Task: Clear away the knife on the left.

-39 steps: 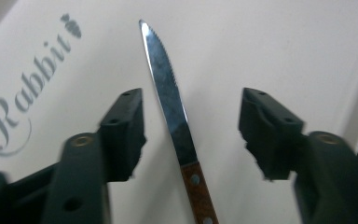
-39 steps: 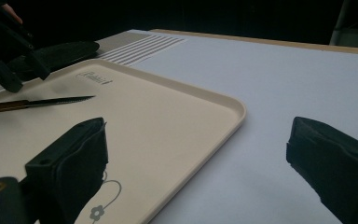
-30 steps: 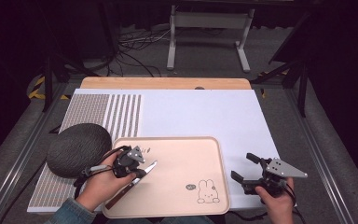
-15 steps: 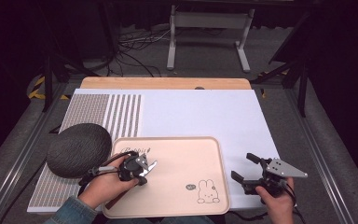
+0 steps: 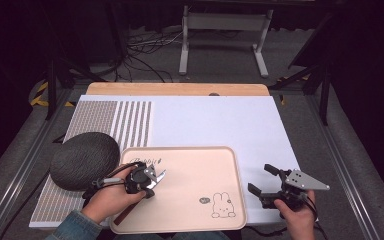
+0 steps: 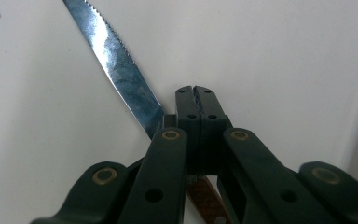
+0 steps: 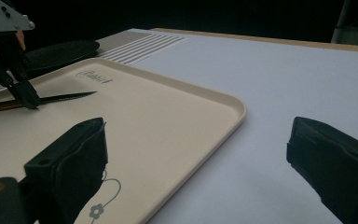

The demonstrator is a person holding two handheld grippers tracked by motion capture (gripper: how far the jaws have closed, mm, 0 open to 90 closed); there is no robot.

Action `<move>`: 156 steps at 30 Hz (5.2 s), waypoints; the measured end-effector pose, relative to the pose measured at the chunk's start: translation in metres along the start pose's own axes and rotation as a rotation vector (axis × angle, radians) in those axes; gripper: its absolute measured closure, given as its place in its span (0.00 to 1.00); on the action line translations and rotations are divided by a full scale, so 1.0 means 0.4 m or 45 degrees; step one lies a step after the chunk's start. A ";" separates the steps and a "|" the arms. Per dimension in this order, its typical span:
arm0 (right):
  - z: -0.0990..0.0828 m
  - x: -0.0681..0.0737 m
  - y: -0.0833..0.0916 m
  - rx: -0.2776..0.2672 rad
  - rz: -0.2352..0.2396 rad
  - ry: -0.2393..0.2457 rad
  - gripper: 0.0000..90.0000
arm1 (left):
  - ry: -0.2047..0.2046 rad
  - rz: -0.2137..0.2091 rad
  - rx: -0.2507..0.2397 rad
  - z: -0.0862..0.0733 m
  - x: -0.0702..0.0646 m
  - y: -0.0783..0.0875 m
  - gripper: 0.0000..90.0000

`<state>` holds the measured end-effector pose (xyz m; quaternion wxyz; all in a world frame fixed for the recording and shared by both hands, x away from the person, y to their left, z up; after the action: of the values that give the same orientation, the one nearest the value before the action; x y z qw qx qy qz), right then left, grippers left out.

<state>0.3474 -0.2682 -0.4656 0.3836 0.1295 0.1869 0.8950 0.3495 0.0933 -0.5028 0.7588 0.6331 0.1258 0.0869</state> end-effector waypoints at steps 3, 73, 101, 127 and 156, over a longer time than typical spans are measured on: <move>0.000 0.000 0.000 -0.001 0.000 0.000 0.07 | 0.002 -0.002 0.003 -0.004 0.002 0.001 1.00; -0.004 0.003 -0.006 0.015 0.004 0.001 0.07 | 0.088 -0.008 0.061 -0.130 0.009 0.022 1.00; -0.001 0.002 -0.003 0.002 -0.005 0.005 0.06 | 0.181 0.155 -0.508 -0.115 0.036 0.164 0.16; 0.004 0.004 0.001 -0.014 -0.004 0.028 0.06 | 0.269 0.262 -0.977 -0.262 0.069 0.213 0.07; 0.002 0.001 0.004 -0.018 -0.001 0.043 0.05 | 0.408 0.261 -1.184 -0.384 0.093 0.127 0.05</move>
<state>0.3465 -0.2686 -0.4641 0.3815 0.1115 0.1871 0.8983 0.3401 0.2578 -0.4816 0.9194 0.2156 0.1259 0.3039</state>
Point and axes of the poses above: each handheld gripper's, and its own axes: y roughly backward along the jaws, z roughly out of its top, x roughly to its left, the point moved 8 cm from there along -y, roughly forward along the jaws, and after that the axes turned 9 degrees about x, right-handed, at the moved point
